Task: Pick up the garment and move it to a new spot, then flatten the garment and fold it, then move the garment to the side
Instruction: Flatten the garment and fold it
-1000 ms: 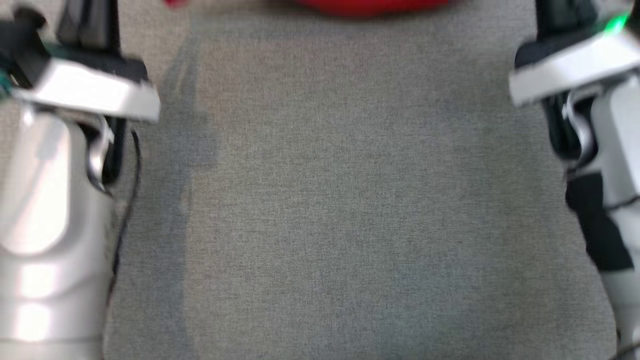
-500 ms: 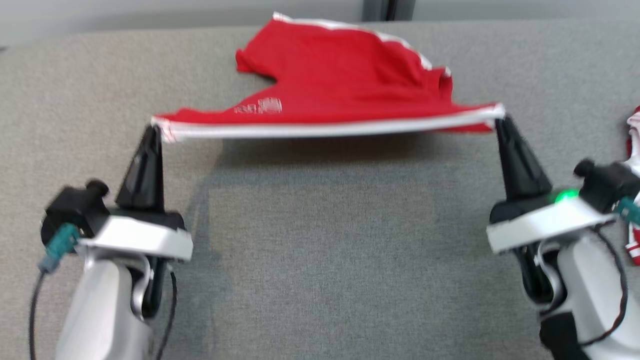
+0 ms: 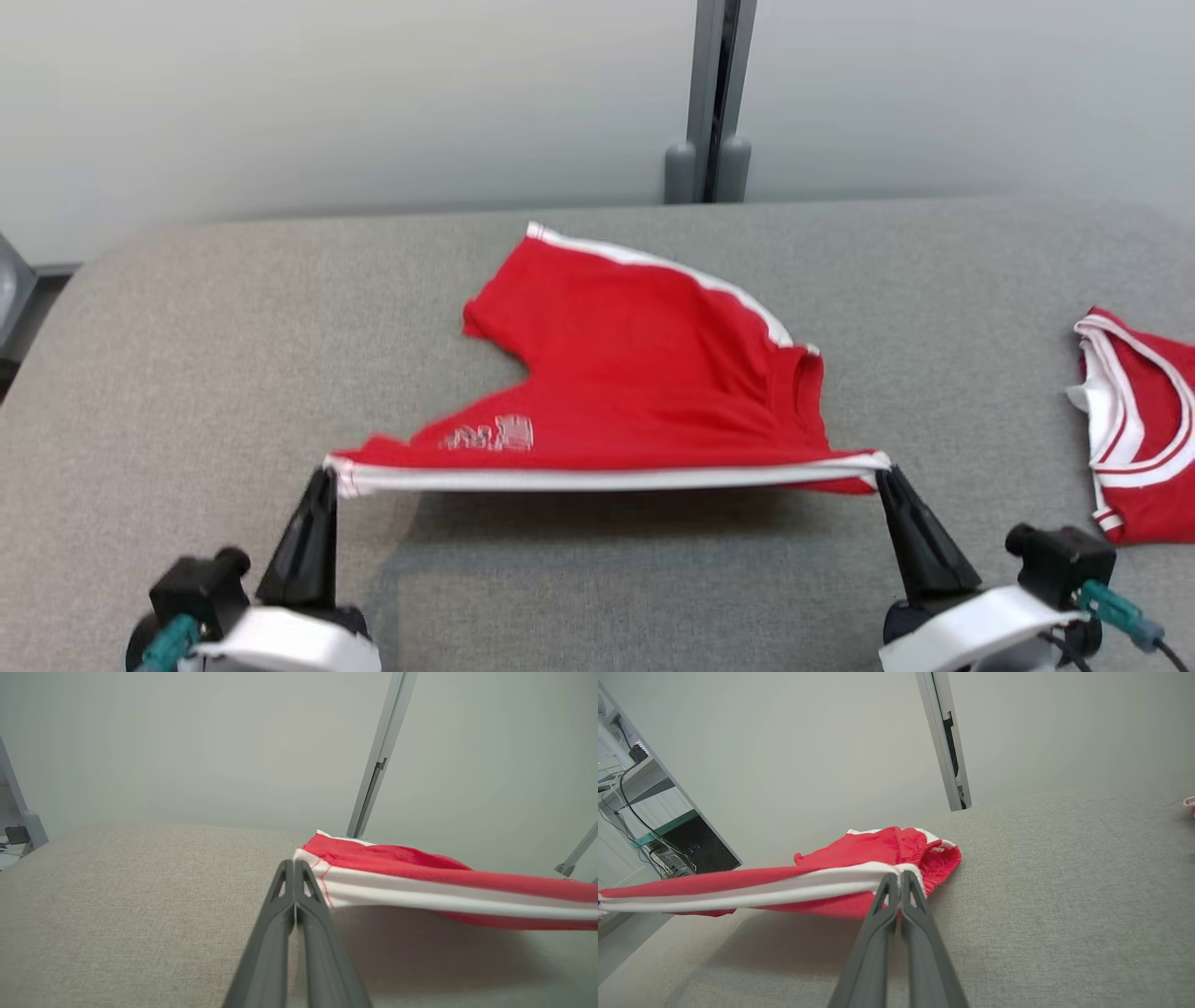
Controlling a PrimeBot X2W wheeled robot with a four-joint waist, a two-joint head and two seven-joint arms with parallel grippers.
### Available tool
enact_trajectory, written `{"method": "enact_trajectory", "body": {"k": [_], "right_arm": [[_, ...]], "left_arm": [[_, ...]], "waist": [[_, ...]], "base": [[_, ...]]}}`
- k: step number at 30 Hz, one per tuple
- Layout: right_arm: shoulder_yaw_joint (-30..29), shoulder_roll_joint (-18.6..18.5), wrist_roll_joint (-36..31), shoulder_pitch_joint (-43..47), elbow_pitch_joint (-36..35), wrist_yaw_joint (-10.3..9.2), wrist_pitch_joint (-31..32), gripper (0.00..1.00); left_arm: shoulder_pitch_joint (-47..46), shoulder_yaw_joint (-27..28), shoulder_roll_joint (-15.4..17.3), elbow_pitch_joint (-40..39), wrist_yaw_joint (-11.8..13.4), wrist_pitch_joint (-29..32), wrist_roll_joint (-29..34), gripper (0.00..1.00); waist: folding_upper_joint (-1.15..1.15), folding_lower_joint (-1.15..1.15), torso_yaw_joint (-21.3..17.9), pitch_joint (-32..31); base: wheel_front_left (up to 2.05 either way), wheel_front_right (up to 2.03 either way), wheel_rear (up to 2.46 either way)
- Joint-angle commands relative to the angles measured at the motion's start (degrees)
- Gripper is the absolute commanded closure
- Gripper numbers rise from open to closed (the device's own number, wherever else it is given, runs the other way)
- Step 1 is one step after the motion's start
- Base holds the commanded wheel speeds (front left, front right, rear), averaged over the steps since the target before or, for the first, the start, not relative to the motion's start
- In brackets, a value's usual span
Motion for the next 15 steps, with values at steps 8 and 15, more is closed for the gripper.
{"method": "enact_trajectory", "body": {"k": [8,15], "right_arm": [[0.5,-1.1,2.3,6.6,-3.4,-0.36,-0.3,1.0],[1.2,-2.2,2.8,5.8,-5.4,-0.4,-0.3,1.0]], "left_arm": [[8.0,2.4,-0.5,-1.4,0.2,-0.1,-0.9,1.0],[5.8,4.1,-0.6,-3.4,0.2,-0.1,-0.4,1.0]], "waist": [[0.0,0.0,-1.7,-3.5],[0.0,0.0,-2.9,-0.7]], "base": [[0.0,0.0,0.0],[0.0,0.0,0.0]]}}
